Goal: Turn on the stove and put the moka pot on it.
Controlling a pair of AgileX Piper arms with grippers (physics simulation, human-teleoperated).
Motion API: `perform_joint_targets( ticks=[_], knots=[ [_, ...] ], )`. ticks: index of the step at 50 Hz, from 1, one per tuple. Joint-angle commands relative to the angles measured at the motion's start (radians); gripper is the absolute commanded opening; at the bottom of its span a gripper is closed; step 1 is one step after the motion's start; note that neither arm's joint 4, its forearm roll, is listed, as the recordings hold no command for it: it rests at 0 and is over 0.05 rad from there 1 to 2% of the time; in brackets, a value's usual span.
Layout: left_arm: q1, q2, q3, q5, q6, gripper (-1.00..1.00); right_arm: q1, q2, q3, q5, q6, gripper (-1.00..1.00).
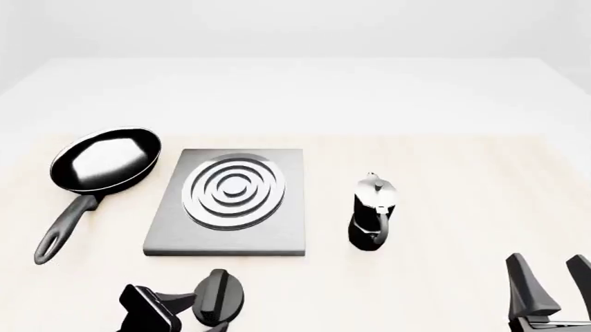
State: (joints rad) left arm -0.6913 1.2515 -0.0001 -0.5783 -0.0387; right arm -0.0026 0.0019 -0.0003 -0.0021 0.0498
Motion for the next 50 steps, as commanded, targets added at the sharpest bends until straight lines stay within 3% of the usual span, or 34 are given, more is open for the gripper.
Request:
perform_joint_targets(
  ticks=[1,19,50],
  knots=[
    [-0.021,0.053,0.000,-0.042,-0.008,1.00,0.001,0.000,0.000,0.000,0.004,1.00],
    [-0.044,0.156,-0.001,-0.131,-0.001,1.00,-0.003,-0.001,0.000,0.003,0.007,1.00],
    [-0.109,0.166,-0.003,-0.149,-0.012,1.00,0.006,0.000,0.000,0.000,0.020,1.00]
  ],
)
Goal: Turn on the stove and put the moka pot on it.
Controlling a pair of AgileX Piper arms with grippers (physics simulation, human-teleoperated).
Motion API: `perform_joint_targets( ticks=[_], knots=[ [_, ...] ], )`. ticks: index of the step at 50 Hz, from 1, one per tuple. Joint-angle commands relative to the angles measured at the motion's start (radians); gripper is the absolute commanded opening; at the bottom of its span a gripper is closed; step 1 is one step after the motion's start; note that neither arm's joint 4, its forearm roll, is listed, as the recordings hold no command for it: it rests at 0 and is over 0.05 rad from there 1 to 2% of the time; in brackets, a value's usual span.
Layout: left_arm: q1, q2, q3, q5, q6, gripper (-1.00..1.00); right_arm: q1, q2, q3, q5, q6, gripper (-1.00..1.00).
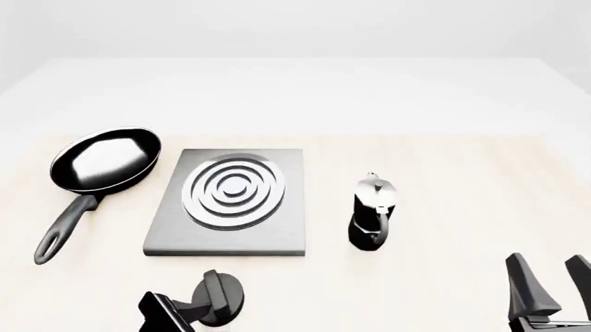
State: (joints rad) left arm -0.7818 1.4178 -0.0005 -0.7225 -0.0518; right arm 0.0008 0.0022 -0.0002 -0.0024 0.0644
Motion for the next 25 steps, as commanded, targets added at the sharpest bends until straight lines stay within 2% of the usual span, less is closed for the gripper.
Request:
perform_joint_targets(
  ticks=[1,25],
  knots=[
    [-0.018,-0.003,-0.003,-0.005,0.005,1.00,0.003,0.000,0.000,0.000,0.005,1.00],
    [-0.016,0.006,-0.057,-0.005,0.059,1.00,0.007,0.001,0.000,0.013,0.016,1.00]
  ],
)
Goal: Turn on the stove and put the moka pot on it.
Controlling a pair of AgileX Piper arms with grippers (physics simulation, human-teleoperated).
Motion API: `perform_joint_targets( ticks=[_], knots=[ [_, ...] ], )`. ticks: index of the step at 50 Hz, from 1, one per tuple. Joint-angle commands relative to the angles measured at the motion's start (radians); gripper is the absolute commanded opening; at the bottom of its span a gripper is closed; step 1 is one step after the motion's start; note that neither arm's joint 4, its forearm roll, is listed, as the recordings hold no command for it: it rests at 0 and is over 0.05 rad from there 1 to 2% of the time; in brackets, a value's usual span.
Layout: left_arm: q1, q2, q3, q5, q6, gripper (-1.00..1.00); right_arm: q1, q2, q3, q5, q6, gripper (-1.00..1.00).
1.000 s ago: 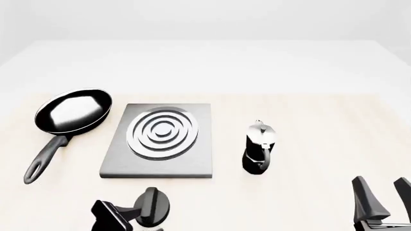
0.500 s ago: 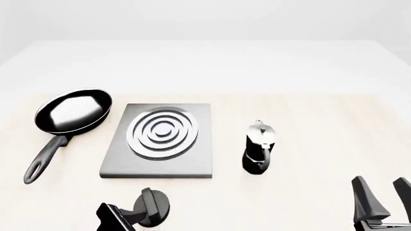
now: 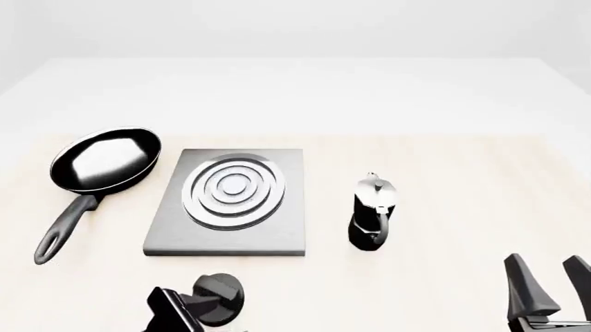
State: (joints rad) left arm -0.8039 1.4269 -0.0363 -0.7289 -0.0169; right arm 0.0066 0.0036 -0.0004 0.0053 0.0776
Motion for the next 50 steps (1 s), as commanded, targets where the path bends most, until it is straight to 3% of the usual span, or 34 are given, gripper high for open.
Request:
perform_joint_targets(
  ticks=[1,12,16,18,20,29,32,34,35,38,43,45,50],
  knots=[
    [0.006,0.004,-0.018,-0.009,0.025,1.00,0.001,-0.001,0.000,0.006,0.004,1.00],
    [0.015,-0.049,-0.004,0.020,0.029,1.00,0.004,-0.001,0.000,0.005,0.004,1.00],
    [0.019,-0.118,0.014,0.065,0.028,1.00,-0.003,0.001,0.000,0.004,-0.001,1.00],
    [0.014,-0.154,0.030,0.066,0.074,1.00,-0.002,0.001,0.000,0.005,-0.002,1.00],
    [0.020,-0.208,0.034,0.105,0.054,1.00,0.002,0.003,0.000,0.003,-0.003,1.00],
    [0.074,-0.803,0.005,0.601,0.040,1.00,0.013,0.010,0.000,-0.013,-0.009,1.00],
    [0.089,-0.954,-0.018,0.743,0.054,1.00,0.019,0.005,0.000,-0.014,-0.012,1.00],
    [0.088,-0.991,-0.029,0.791,0.009,1.00,0.022,0.005,0.000,-0.017,-0.014,1.00],
    [0.133,-1.053,-0.040,0.847,0.000,1.00,0.025,0.008,0.000,-0.021,-0.016,1.00],
    [0.154,-1.179,-0.079,0.962,-0.005,1.00,0.024,0.005,0.000,-0.019,-0.020,1.00],
    [0.239,-1.382,-0.189,1.176,0.035,1.00,0.042,0.006,-0.010,-0.018,-0.040,1.00],
    [0.288,-1.426,-0.232,1.216,0.032,1.00,0.050,0.006,-0.019,-0.010,-0.048,1.00],
    [0.436,-1.427,-0.251,1.184,0.030,1.00,0.059,0.001,-0.031,0.011,-0.063,1.00]
  ],
)
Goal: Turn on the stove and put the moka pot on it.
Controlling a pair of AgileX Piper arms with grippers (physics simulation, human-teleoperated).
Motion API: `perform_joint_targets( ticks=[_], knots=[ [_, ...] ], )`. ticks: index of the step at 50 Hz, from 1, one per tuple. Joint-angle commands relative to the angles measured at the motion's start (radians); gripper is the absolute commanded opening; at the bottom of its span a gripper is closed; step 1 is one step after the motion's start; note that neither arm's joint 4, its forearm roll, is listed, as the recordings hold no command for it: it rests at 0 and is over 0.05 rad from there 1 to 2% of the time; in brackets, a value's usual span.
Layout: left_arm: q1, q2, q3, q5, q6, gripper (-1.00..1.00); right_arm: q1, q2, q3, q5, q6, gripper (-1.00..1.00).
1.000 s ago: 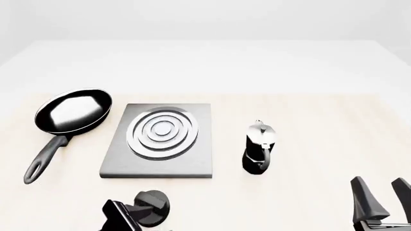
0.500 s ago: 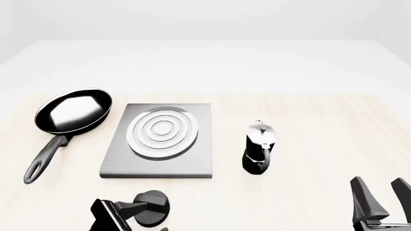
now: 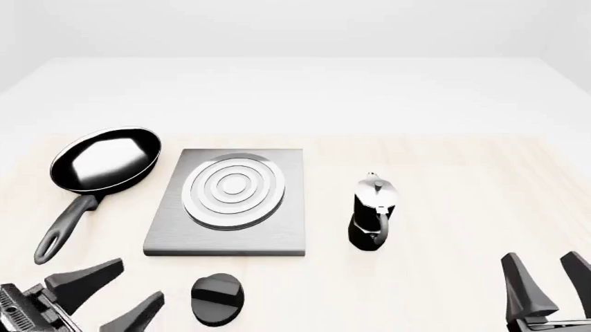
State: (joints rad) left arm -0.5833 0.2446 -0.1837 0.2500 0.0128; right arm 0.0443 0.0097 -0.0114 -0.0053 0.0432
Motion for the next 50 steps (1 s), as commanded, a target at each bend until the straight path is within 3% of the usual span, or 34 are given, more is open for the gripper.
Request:
perform_joint_targets(
  ticks=[1,6,8,13,23,33,36,42,50],
  knots=[
    [0.225,-0.244,-0.110,0.174,0.003,1.00,0.038,0.000,-0.035,0.033,-0.024,1.00],
    [0.298,-0.245,-0.127,0.131,-0.011,1.00,0.055,-0.003,-0.076,0.074,-0.042,1.00],
    [0.277,-0.245,-0.119,0.130,-0.011,1.00,0.057,0.061,-0.087,0.055,-0.015,1.00],
    [0.302,-0.245,-0.121,0.103,-0.012,1.00,0.069,0.156,-0.097,-0.001,-0.069,1.00],
    [0.354,-0.245,-0.142,0.074,-0.002,1.00,0.089,0.298,-0.126,-0.047,-0.090,1.00],
    [0.386,-0.245,-0.133,0.028,-0.014,1.00,0.094,0.413,-0.095,-0.111,-0.035,1.00],
    [0.390,-0.245,-0.127,0.016,-0.015,1.00,0.087,0.464,-0.085,-0.151,0.006,1.00],
    [0.401,-0.245,-0.115,0.004,-0.018,1.00,0.078,0.552,-0.072,-0.238,0.025,1.00],
    [0.402,-0.245,-0.116,0.005,-0.015,1.00,0.107,0.580,-0.058,-0.270,0.069,1.00]
  ],
)
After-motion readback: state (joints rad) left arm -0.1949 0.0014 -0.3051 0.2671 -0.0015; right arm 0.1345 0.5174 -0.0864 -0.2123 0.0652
